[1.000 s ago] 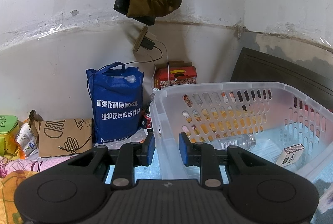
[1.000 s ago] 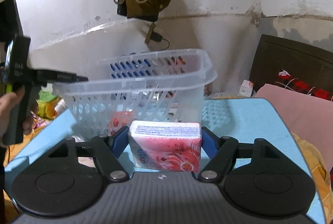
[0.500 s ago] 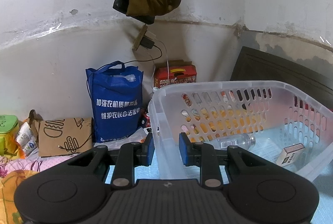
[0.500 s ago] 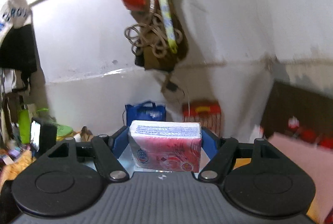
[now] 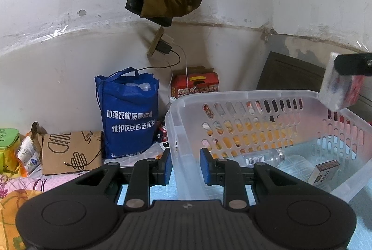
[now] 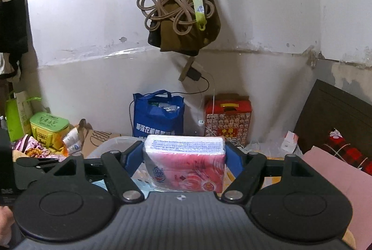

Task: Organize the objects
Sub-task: 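Carry the tissue pack into the basket and open the right gripper, then move the right gripper to the white plush doll and close on it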

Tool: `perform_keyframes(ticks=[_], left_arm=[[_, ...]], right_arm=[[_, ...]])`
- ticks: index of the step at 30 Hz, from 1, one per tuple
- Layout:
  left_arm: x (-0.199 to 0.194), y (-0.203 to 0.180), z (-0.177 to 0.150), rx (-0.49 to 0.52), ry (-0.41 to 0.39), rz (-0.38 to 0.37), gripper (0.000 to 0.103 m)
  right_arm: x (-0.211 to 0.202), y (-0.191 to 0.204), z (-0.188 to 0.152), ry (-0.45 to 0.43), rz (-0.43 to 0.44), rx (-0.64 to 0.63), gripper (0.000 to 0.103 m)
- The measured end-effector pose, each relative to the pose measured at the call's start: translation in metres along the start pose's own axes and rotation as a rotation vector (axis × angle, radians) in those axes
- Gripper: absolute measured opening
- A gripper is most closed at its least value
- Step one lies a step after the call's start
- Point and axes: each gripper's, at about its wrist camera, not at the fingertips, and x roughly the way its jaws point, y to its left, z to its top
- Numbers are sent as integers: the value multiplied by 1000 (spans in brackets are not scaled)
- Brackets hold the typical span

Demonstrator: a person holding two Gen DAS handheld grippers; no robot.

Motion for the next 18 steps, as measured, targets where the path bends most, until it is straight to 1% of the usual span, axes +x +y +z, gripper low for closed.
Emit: perform_keyframes(ticks=[1, 2, 3, 8, 10, 16, 18], left_arm=[[0, 0, 0, -1, 2, -1, 30], [0, 1, 0, -3, 2, -3, 30], [0, 0, 0, -3, 2, -4, 30], [0, -1, -1, -1, 3, 0, 30], [0, -1, -1, 0, 4, 0, 30], [-1, -2, -2, -1, 3, 0, 30], [-1, -3, -2, 1, 3, 2, 30]], right_arm=[[-4, -2, -3, 3, -6, 7, 95], [-6, -3, -4, 3, -16, 15, 100], [-10, -4, -6, -3, -21, 19, 103], [-23, -13, -11, -14, -33, 50, 103], [-28, -17, -15, -12, -19, 63, 103], [-57, -28, -39, -41, -4, 107, 103], [-69, -30, -51, -52, -16, 119, 103]])
